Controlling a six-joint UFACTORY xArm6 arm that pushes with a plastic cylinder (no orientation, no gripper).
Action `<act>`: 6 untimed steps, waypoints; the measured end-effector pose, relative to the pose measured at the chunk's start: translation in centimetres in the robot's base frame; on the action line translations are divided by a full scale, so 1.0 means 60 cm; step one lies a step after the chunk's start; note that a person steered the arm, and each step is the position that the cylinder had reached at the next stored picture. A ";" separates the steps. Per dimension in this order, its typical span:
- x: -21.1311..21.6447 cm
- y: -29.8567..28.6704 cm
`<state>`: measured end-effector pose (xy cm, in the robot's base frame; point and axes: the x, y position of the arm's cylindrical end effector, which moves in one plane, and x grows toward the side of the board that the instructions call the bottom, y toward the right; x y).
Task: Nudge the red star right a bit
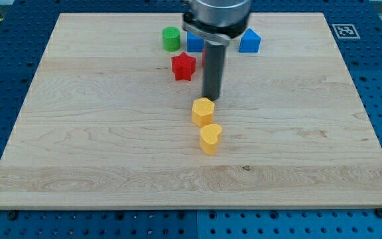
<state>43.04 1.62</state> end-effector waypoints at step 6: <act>-0.108 -0.209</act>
